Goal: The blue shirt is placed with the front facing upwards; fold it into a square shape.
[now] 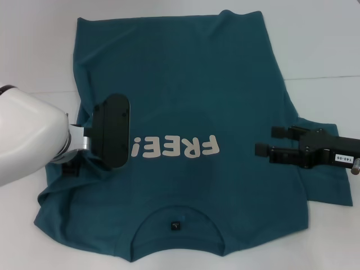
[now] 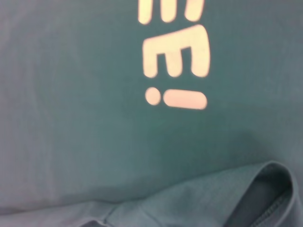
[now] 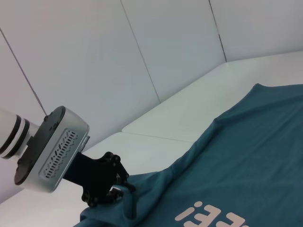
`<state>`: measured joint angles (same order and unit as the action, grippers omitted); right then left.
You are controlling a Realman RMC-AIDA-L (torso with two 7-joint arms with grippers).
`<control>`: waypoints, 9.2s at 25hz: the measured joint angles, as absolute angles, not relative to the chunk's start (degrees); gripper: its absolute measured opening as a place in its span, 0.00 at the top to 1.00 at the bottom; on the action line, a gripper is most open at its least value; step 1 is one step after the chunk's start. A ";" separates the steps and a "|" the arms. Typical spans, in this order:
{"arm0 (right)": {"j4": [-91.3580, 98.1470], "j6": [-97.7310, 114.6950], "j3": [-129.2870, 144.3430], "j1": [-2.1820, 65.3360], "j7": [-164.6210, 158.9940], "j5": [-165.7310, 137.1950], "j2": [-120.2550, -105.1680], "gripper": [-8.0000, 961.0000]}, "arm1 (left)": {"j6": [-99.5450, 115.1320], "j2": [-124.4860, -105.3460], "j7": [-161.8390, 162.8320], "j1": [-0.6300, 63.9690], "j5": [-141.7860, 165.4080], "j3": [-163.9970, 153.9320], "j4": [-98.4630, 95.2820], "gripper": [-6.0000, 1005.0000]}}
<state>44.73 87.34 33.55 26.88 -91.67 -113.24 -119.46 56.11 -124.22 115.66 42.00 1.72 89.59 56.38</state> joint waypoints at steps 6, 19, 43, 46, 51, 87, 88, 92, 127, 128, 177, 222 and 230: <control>44.74 87.43 33.43 26.60 -91.67 -113.23 -119.24 0.02 | 55.67 -124.27 115.29 42.09 1.67 89.65 55.69 0.86; 44.99 87.63 33.39 26.76 -91.67 -113.20 -119.25 0.02 | 67.70 -124.32 114.38 42.72 2.21 88.67 60.76 0.99; 44.77 87.96 33.40 26.89 -91.67 -113.20 -119.36 0.02 | 88.81 -124.63 115.06 49.03 -1.60 76.54 69.07 0.95; 44.73 87.98 33.40 26.84 -91.67 -113.21 -119.36 0.02 | 89.38 -124.63 115.31 49.49 -2.90 75.21 69.31 0.95; 44.73 87.98 33.40 26.75 -91.67 -113.20 -119.43 0.02 | 89.30 -124.63 116.12 50.10 -4.46 73.07 69.42 0.94; 44.03 87.54 33.39 27.00 -91.67 -113.20 -119.35 0.02 | 81.90 -124.63 119.73 50.89 -11.44 71.07 68.58 0.57; 44.03 87.54 33.39 26.98 -91.67 -113.20 -119.35 0.02 | 81.81 -124.63 119.49 50.81 -12.04 71.57 68.62 0.53; 44.03 87.46 33.39 26.92 -91.67 -113.20 -119.35 0.02 | 79.27 -124.57 118.91 49.78 -12.25 73.24 67.47 0.45; 44.57 87.15 33.65 30.32 -93.61 -112.80 -118.23 0.02 | 58.93 -123.92 82.20 25.00 -69.34 133.88 50.30 0.42; 44.57 87.11 33.66 30.32 -93.68 -112.80 -118.22 0.02 | 58.03 -123.95 82.30 25.07 -67.87 133.61 50.48 0.42; 44.24 86.60 33.82 28.73 -94.49 -112.92 -118.81 0.02 | 38.45 -124.23 111.46 35.09 -35.09 109.24 50.91 0.95; 46.80 95.30 24.57 27.15 -112.76 -112.56 -111.75 0.02 | 71.40 -123.94 82.99 25.89 -94.67 120.42 54.75 0.34; 49.91 97.30 23.11 23.76 -129.44 -113.58 -107.06 0.02 | 79.30 -122.73 70.10 23.76 -94.96 129.32 39.06 0.15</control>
<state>49.91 97.30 23.11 23.76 -129.44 -113.58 -107.06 79.30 -122.73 70.10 23.76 -94.96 129.32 39.06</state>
